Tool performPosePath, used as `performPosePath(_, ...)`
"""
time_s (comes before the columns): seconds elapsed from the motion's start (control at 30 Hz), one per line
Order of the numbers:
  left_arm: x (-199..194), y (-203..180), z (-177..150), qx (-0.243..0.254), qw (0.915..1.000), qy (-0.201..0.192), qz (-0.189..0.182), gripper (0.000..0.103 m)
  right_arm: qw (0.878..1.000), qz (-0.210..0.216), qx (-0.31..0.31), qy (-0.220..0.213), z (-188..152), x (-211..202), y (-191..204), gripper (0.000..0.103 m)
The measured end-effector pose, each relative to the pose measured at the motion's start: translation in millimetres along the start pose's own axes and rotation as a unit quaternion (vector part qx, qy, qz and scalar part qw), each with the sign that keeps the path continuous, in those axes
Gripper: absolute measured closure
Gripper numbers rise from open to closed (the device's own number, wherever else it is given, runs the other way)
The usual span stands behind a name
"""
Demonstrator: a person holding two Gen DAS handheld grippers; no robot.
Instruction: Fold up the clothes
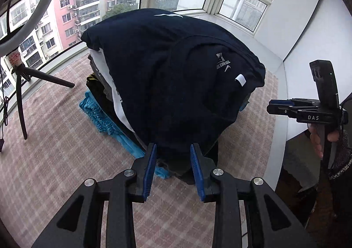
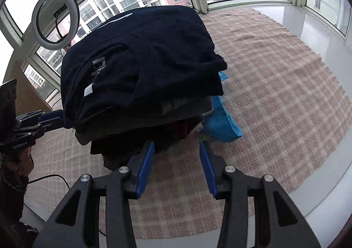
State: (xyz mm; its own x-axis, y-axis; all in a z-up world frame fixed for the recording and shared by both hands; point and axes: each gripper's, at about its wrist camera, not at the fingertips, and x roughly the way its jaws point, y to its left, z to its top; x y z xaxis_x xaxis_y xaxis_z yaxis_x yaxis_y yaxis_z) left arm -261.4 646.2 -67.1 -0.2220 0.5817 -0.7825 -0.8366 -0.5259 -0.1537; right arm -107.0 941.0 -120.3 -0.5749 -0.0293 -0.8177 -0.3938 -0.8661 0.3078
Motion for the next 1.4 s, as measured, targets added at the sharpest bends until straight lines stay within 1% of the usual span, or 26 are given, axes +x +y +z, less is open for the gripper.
performPosePath(0.1, -23.1, 6.9, -30.6, -0.016, 0.9997, 0.014, 0.015, 0.073, 0.998, -0.005, 0.056, -0.013, -36.8, -28.4, -0.5, 0.06)
performPosePath(0.13, -30.8, 9.2, -40.8, -0.021, 0.9994, 0.019, 0.02, 0.073, 0.997, -0.006, 0.071, -0.018, -48.4, -37.3, 2.1, 0.056)
performPosePath(0.2, -46.2, 13.8, -61.2, -0.031, 0.9986, 0.029, 0.03, 0.071, 0.997, -0.008, 0.068, -0.031, -66.5, -48.8, 27.8, 0.052)
performPosePath(0.27, -61.6, 18.3, -81.6, -0.041, 0.9976, 0.038, 0.041, 0.063, 0.998, -0.015, 0.053, -0.039, -81.6, -55.9, 61.4, 0.051)
performPosePath(0.3, -74.7, 22.4, -87.7, -0.047, 0.9971, 0.031, 0.051, 0.055, 0.998, -0.016, 0.037, -0.041, -87.1, -57.8, 80.9, 0.051)
performPosePath(0.33, -88.5, 25.5, -93.6, -0.049, 0.9971, 0.021, 0.054, 0.051, 0.999, -0.017, 0.021, -0.043, -92.5, -59.6, 100.9, 0.051)
performPosePath(0.37, -102.3, 28.3, -99.6, -0.051, 0.9971, 0.011, 0.055, 0.05, 0.999, -0.023, 0.005, -0.046, -97.4, -61.7, 121.3, 0.051)
performPosePath(0.43, -129.3, 32.9, -112.9, -0.048, 0.997, -0.008, 0.059, 0.043, 0.996, -0.053, -0.014, -0.065, -107.9, -68.4, 157.9, 0.051)
performPosePath(0.5, -155.5, 36.0, -127.9, -0.039, 0.9967, -0.027, 0.067, 0.04, 0.992, -0.088, -0.027, -0.086, -121.1, -78.8, 192.2, 0.051)
performPosePath(0.57, -183.8, 40.9, -145.7, -0.032, 0.9956, -0.048, 0.074, 0.032, 0.986, -0.124, -0.036, -0.108, -138.6, -92.6, 225.3, 0.051)
performPosePath(0.6, -197.7, 43.5, -154.6, -0.031, 0.9947, -0.058, 0.079, 0.027, 0.983, -0.14, -0.037, -0.118, -148.5, -100.3, 240.7, 0.047)
performPosePath(0.63, -208.8, 46.1, -162.9, -0.033, 0.9942, -0.064, 0.079, 0.027, 0.979, -0.152, -0.036, -0.128, -158.5, -108.4, 254.7, 0.043)
performPosePath(0.7, -230.2, 51.3, -179.4, -0.039, 0.9933, -0.075, 0.078, 0.027, 0.974, -0.165, -0.039, -0.15, -178.5, -122.9, 281.6, 0.041)
performPosePath(0.73, -240.9, 53.9, -187.6, -0.042, 0.9928, -0.081, 0.077, 0.027, 0.973, -0.168, -0.041, -0.154, -188.3, -127.9, 294.3, 0.04)
performPosePath(0.83, -273.0, 61.7, -212.3, -0.05, 0.9911, -0.097, 0.076, 0.026, 0.973, -0.165, -0.04, -0.157, -218.0, -141.4, 327.4, 0.039)
performPosePath(0.9, -290.5, 65.9, -228.7, -0.054, 0.99, -0.108, 0.074, 0.025, 0.972, -0.167, -0.05, -0.158, -237.1, -148.0, 348.5, 0.039)
performPosePath(0.97, -301.0, 68.8, -244.8, -0.055, 0.9899, -0.111, 0.067, 0.025, 0.968, -0.185, -0.057, -0.161, -254.5, -154.4, 364.9, 0.038)
performPosePath(1.0, -305.0, 69.8, -251.9, -0.057, 0.9904, -0.11, 0.061, 0.025, 0.967, -0.19, -0.063, -0.16, -261.9, -156.8, 372.0, 0.036)
performPosePath(1.03, -308.8, 70.6, -258.8, -0.058, 0.9909, -0.109, 0.054, 0.025, 0.965, -0.195, -0.068, -0.16, -269.3, -159.4, 379.0, 0.035)
performPosePath(1.1, -316.5, 69.8, -269.6, -0.052, 0.9915, -0.107, 0.053, 0.025, 0.964, -0.198, -0.073, -0.164, -282.1, -165.7, 390.2, 0.034)
performPosePath(1.17, -325.1, 67.2, -277.6, -0.042, 0.9907, -0.111, 0.066, 0.024, 0.963, -0.199, -0.079, -0.164, -290.8, -170.3, 398.8, 0.034)
performPosePath(1.23, -333.4, 65.4, -283.3, -0.035, 0.99, -0.115, 0.074, 0.025, 0.962, -0.2, -0.076, -0.168, -298.0, -174.0, 403.2, 0.034)
performPosePath(1.4, -351.5, 61.7, -294.6, -0.025, 0.9895, -0.125, 0.068, 0.024, 0.963, -0.2, -0.064, -0.17, -313.1, -180.0, 408.0, 0.034)
